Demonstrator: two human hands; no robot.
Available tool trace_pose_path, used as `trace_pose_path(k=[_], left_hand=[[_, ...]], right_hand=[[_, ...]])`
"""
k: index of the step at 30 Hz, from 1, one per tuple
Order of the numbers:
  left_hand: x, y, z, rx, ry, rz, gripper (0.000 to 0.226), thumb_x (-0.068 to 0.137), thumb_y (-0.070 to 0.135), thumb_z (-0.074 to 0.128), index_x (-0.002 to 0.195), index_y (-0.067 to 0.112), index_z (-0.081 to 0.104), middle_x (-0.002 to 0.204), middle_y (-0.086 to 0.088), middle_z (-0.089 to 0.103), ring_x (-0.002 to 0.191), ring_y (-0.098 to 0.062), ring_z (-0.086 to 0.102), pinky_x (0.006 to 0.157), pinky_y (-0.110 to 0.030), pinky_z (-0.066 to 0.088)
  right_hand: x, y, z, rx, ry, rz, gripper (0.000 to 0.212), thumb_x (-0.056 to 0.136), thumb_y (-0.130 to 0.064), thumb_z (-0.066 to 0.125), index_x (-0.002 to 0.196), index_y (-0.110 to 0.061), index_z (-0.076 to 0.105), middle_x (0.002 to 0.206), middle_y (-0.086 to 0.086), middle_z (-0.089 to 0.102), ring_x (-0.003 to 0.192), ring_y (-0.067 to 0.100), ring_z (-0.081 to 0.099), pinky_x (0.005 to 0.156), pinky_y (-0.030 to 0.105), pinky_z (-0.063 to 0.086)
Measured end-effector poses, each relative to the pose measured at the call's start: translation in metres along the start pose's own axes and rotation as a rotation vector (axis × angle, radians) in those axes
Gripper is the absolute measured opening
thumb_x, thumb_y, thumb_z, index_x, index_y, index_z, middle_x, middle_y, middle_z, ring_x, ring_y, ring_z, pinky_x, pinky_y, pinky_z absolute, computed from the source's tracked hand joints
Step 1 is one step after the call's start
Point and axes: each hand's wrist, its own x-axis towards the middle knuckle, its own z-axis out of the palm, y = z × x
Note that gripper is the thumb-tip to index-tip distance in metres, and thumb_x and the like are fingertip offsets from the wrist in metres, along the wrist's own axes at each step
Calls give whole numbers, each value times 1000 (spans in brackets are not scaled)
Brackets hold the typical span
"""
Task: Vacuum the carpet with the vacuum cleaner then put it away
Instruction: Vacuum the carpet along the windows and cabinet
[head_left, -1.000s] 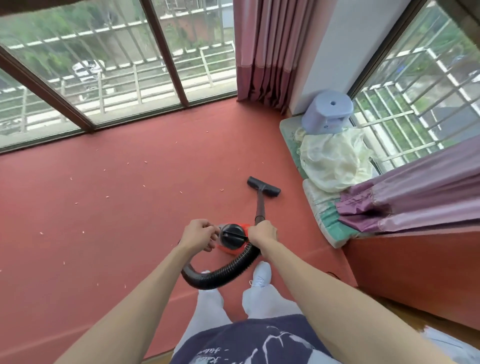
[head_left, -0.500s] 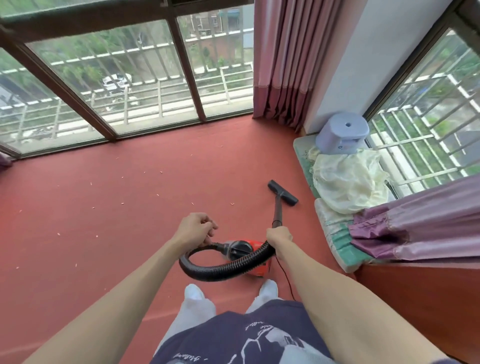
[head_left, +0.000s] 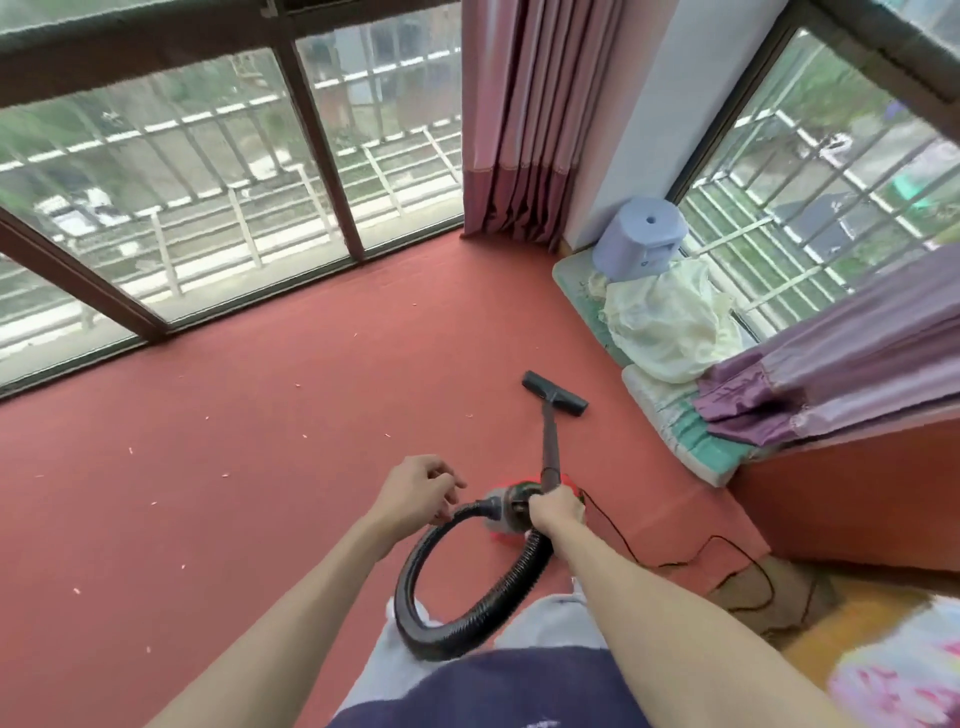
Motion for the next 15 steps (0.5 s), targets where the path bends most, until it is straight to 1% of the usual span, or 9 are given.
trace_pose_path(k=[3,6,8,11,12,15], left_hand=[[-7,-37,-52,48,-25,-50,26,87,-1,41,88,2,67,73,-8,64,59,-19,60,54,-28,49],[-5,-55,-91,106,-33,-86,28,86,0,38,88,4,65,74,-8,63,57,-20,59,56,-29,49],[-2,-58,-105,163,-66,-90,28,87,1,37,91,4,65,76,-8,64,59,-20,60,55,-29,50],[2,-52,-116,182,-87,-38,28,89,3,38,93,3,65,77,-8,63,60,-20,60,56,-29,51],[3,-48,-118,173,-85,-13,28,89,2,38,93,2,65,77,-8,63,60,-20,60,56,-30,51],[3,-36,-123,168,-88,49,26,89,3,40,92,3,66,77,-8,63,60,-20,60,57,-30,51]], right_hand=[[-12,-13,4,53,126,9,38,88,-23,58,120,-3,64,120,19,67,111,34,63,87,33,49],[-37,-35,16,144,209,-12,34,85,-23,60,112,-4,67,112,19,68,104,34,64,78,31,47],[-48,-44,28,152,206,-19,34,85,-24,59,111,-3,68,111,19,69,102,34,64,76,29,44],[-61,-50,49,106,161,-14,34,88,-24,56,111,-2,67,111,17,69,89,31,60,71,27,40],[-64,-53,54,91,153,-10,33,88,-24,55,111,-3,66,111,17,69,89,30,60,71,27,41],[-71,-66,67,69,156,-16,32,87,-21,55,113,-5,64,114,16,68,102,33,64,78,31,49]])
